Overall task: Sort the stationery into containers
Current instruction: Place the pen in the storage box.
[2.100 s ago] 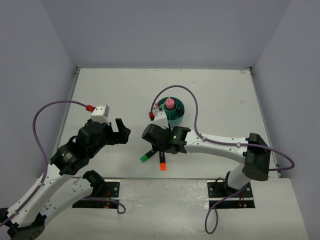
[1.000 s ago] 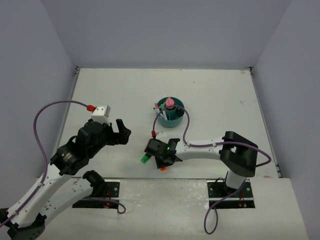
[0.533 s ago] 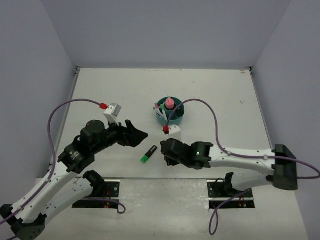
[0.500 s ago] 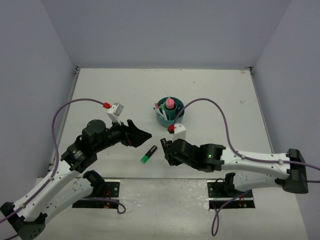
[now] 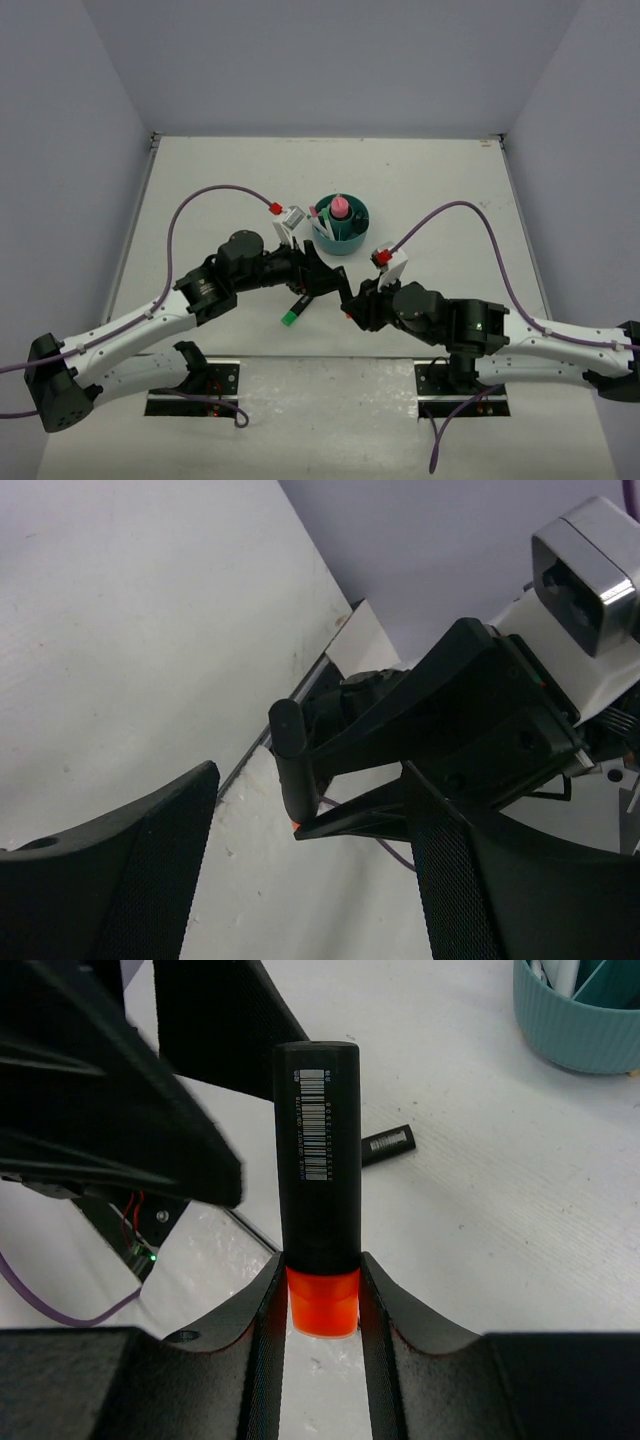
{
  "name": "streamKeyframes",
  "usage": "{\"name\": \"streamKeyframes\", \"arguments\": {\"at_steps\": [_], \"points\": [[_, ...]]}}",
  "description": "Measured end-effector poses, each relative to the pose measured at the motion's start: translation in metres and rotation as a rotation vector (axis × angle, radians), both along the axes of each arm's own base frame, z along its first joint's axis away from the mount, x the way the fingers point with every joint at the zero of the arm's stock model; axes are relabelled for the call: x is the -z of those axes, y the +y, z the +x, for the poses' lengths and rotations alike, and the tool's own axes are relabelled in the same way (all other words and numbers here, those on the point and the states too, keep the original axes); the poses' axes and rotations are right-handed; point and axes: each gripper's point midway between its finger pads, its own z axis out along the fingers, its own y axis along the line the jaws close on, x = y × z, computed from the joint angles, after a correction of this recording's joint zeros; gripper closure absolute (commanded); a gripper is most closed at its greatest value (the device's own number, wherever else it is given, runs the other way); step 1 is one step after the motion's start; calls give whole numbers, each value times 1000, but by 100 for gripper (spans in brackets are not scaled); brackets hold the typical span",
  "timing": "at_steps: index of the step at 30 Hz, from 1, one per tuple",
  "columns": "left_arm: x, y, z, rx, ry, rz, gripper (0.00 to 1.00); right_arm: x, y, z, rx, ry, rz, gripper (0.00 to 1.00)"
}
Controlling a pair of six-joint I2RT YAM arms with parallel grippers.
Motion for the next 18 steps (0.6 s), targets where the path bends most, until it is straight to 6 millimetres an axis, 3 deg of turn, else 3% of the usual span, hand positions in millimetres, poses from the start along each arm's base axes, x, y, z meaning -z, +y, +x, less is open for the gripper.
{"name": "streamKeyframes", "arguments": {"at_steps": [6,11,15,17,18], "points": [[10,-9,12,-32,18,29,68,3,-2,-1,-6,-4,-20,100],[6,-13,18,-51,17,24,96,5,-3,0,-7,-11,-36,100],[5,-18,20,-45,17,25,100,3,-6,2,2,-23,-40,99],[4,-22,20,-36,19,25,100,2,-10,3,12,-28,-42,82],[4,-25,20,-30,18,25,100,2,-12,4,17,-30,-42,62]]}}
